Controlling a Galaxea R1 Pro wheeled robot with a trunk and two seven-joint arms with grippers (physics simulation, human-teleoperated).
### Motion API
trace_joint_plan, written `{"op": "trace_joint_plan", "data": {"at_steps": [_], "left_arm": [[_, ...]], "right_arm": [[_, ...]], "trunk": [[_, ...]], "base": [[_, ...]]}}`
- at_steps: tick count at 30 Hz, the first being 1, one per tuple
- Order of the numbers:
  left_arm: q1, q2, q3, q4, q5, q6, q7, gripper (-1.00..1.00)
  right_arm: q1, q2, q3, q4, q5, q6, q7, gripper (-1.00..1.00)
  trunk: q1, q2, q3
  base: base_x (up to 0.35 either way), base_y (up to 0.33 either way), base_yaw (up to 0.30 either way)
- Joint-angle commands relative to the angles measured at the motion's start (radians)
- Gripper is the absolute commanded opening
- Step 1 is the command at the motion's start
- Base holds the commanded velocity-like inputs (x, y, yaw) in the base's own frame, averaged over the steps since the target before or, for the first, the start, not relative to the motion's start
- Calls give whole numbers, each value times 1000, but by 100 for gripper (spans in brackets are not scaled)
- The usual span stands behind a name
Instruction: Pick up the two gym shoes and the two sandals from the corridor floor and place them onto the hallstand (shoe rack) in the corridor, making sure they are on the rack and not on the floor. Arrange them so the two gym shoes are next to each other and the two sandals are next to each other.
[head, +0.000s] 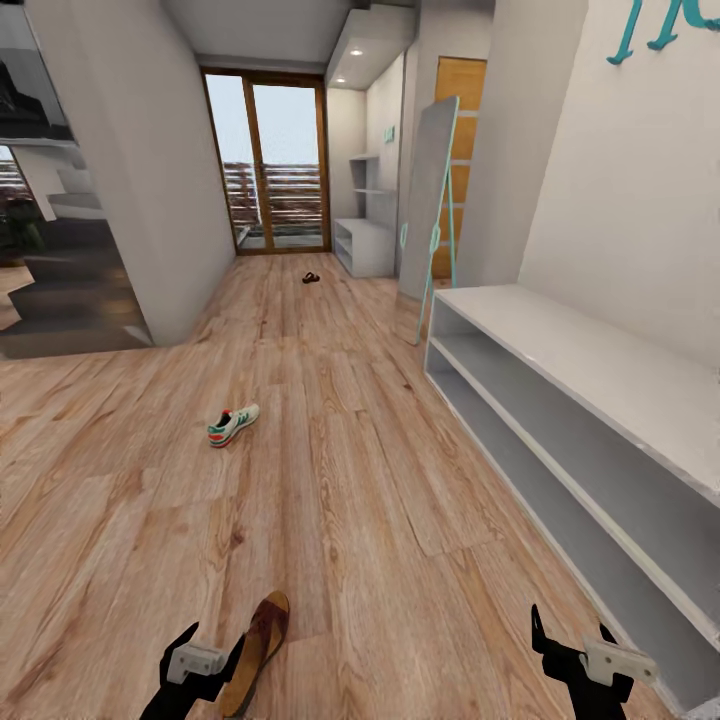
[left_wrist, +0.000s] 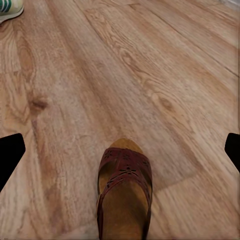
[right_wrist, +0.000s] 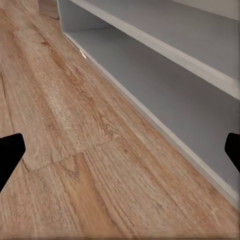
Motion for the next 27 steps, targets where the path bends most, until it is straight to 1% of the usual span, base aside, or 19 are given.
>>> {"op": "trace_joint_plan", "data": {"at_steps": [1, 10, 27], "left_arm": [[0, 0, 0, 0, 0, 0, 0, 100], [0, 0, 0, 0, 0, 0, 1, 100], [0, 2, 1, 0, 0, 0, 1, 100]], "right_arm": [[0, 0, 0, 0, 0, 0, 0, 100], [1, 0, 0, 0, 0, 0, 0, 100], [1, 0, 0, 0, 0, 0, 0, 100]], "trunk": [[0, 0, 0], [0, 0, 0], [0, 0, 0]], "base": [[-100, 0, 0], [-39, 0, 0], [-4, 0, 0]]}}
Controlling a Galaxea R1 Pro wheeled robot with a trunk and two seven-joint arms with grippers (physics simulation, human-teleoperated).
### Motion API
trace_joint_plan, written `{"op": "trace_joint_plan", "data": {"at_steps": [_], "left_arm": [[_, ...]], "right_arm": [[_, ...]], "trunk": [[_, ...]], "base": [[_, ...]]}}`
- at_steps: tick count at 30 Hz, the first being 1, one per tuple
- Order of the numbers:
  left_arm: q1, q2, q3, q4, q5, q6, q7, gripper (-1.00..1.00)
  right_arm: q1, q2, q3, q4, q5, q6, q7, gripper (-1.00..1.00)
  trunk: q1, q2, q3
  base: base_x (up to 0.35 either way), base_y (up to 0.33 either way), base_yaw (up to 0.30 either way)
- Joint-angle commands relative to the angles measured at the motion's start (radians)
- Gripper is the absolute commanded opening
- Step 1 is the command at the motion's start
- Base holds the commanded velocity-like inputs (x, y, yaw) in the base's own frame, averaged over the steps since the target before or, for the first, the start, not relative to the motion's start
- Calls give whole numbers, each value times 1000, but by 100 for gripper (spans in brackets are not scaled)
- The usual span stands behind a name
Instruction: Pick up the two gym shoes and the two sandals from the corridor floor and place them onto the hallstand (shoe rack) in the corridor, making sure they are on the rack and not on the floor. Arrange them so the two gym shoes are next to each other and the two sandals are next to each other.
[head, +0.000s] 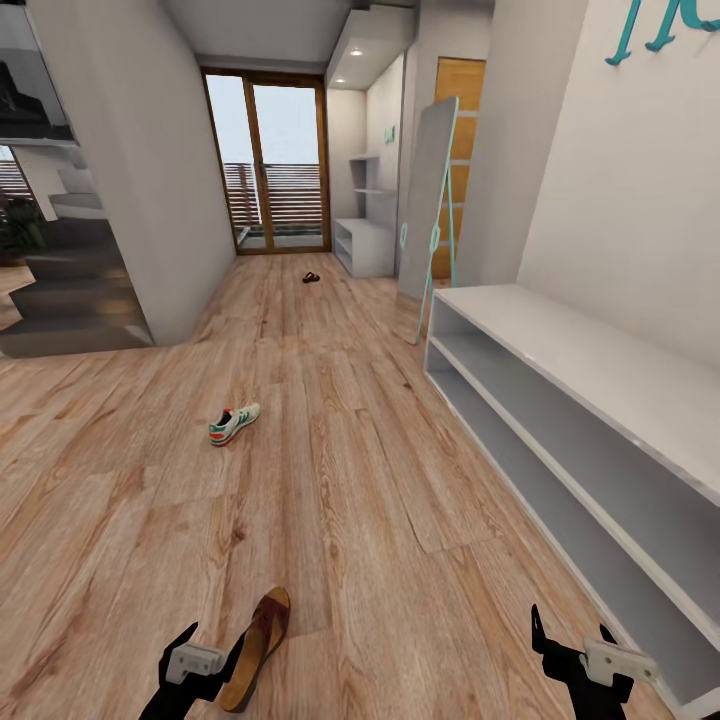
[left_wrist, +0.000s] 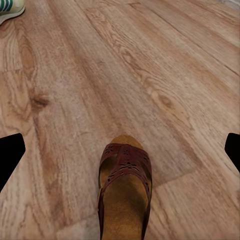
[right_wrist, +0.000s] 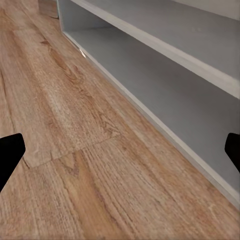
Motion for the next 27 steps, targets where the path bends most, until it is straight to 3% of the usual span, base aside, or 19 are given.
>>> {"op": "trace_joint_plan", "data": {"at_steps": [1, 27], "left_arm": [[0, 0, 0, 0, 0, 0, 0, 100], [0, 2, -1, 0, 0, 0, 0, 100]], "right_arm": [[0, 0, 0, 0, 0, 0, 0, 100], [0, 0, 0, -1, 0, 0, 0, 100]], "trunk": [[0, 0, 0], [0, 0, 0]], "base": [[0, 0, 0], [0, 0, 0]]}}
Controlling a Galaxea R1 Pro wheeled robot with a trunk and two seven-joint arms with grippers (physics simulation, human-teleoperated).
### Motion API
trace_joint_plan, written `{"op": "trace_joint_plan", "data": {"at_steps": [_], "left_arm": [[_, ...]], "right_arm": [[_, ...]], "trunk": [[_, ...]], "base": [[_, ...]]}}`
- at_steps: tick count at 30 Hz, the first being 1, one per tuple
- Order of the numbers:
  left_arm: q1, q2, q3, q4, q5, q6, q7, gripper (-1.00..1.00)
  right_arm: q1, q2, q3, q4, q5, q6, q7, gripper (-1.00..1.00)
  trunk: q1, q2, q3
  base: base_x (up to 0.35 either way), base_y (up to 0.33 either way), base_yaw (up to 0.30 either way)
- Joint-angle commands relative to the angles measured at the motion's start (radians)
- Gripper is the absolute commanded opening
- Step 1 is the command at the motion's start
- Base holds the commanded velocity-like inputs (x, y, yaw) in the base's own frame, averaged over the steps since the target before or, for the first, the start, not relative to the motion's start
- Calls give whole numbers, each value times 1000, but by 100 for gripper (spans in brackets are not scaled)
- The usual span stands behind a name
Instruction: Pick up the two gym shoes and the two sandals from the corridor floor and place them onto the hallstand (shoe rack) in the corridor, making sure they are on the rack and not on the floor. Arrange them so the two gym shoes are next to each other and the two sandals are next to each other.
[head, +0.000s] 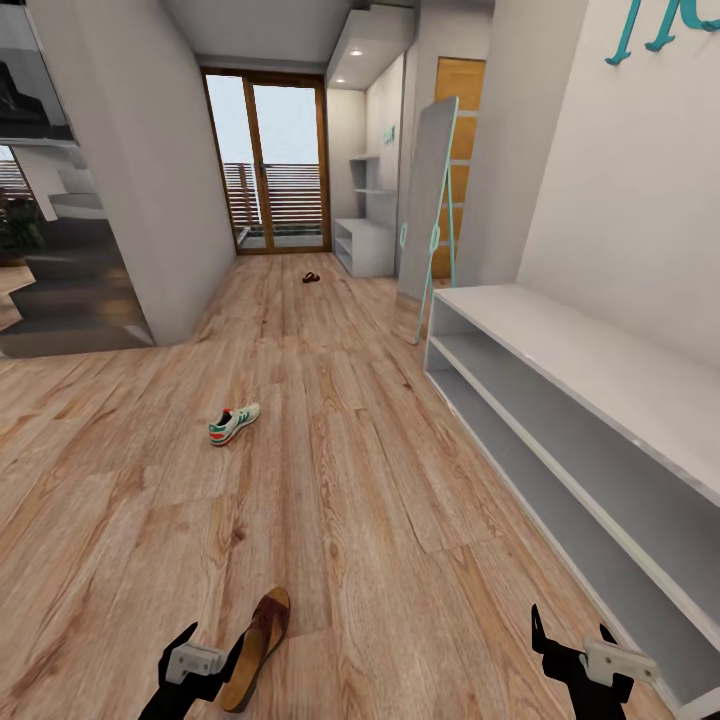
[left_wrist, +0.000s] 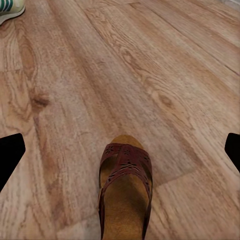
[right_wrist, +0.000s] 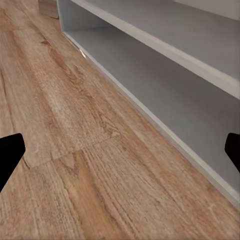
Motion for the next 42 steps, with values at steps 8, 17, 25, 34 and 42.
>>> {"op": "trace_joint_plan", "data": {"at_steps": [8, 17, 25, 34, 42], "left_arm": [[0, 2, 1, 0, 0, 0, 0, 100], [0, 3, 1, 0, 0, 0, 0, 100], [0, 3, 1, 0, 0, 0, 0, 100], [0, 3, 0, 0, 0, 0, 0, 100], [0, 3, 0, 0, 0, 0, 0, 100]], "right_arm": [[0, 0, 0, -1, 0, 1, 0, 100], [0, 0, -1, 0, 0, 2, 0, 100], [0, 0, -1, 0, 0, 3, 0, 100], [0, 0, -1, 0, 0, 2, 1, 100], [0, 0, 0, 0, 0, 3, 2, 100]], "trunk": [[0, 0, 0], [0, 0, -5], [0, 0, -13], [0, 0, -17], [0, 0, -19]], "base": [[0, 0, 0], [0, 0, 0], [0, 0, 0], [0, 0, 0], [0, 0, 0]]}}
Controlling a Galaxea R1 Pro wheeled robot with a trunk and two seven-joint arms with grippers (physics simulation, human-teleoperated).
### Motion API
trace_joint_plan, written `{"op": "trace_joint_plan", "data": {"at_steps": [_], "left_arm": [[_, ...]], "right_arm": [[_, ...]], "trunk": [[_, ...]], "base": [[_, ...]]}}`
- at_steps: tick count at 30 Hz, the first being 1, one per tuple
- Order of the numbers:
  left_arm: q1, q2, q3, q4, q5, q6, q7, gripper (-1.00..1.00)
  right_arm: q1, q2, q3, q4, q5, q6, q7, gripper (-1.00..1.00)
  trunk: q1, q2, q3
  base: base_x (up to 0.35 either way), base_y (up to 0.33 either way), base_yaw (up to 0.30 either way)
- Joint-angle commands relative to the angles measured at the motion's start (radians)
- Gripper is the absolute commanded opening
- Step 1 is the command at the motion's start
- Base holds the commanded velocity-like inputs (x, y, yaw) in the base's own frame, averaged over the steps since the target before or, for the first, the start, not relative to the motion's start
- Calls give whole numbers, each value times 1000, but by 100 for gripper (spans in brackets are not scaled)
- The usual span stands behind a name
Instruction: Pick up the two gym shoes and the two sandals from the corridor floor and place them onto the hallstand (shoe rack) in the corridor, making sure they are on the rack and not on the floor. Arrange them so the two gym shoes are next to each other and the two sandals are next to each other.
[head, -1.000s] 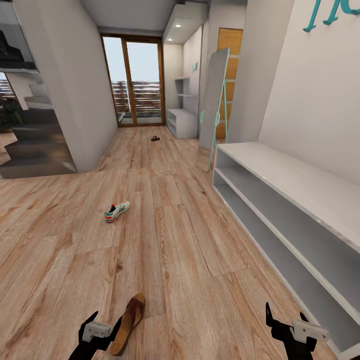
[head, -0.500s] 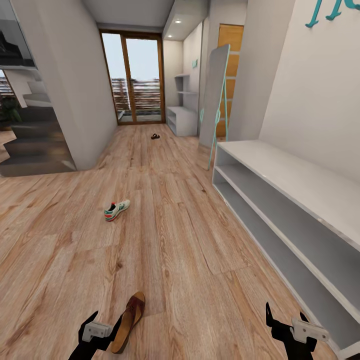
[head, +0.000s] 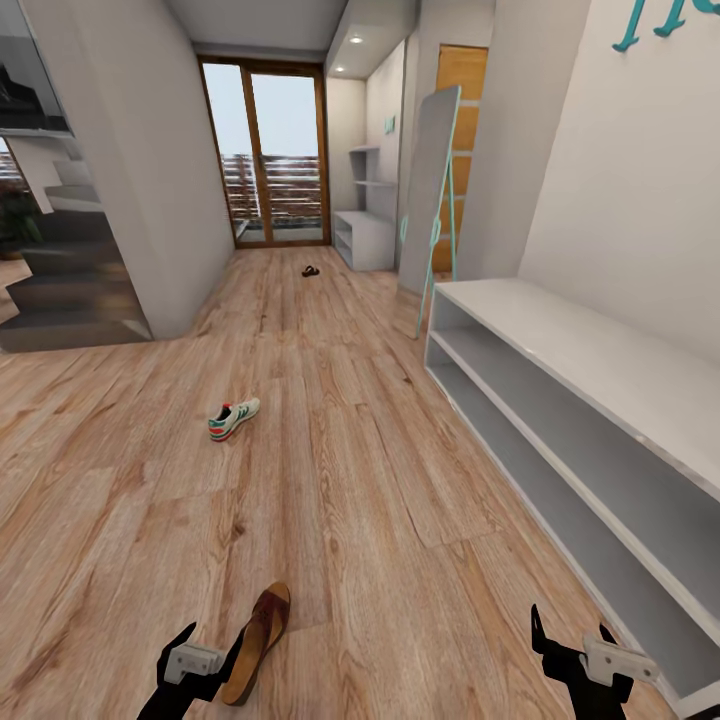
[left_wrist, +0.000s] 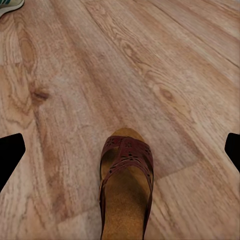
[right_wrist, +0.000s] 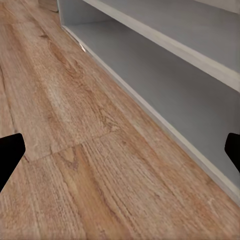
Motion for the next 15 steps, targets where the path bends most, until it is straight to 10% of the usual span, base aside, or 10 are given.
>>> {"op": "trace_joint_plan", "data": {"at_steps": [1, 15], "left_arm": [[0, 0, 0, 0, 0, 0, 0, 100], [0, 0, 0, 0, 0, 0, 0, 100]], "right_arm": [[0, 0, 0, 0, 0, 0, 0, 100], [0, 0, 0, 1, 0, 0, -1, 100]], "trunk": [[0, 0, 0], [0, 0, -14]], "base": [[0, 0, 0], [0, 0, 0]]}}
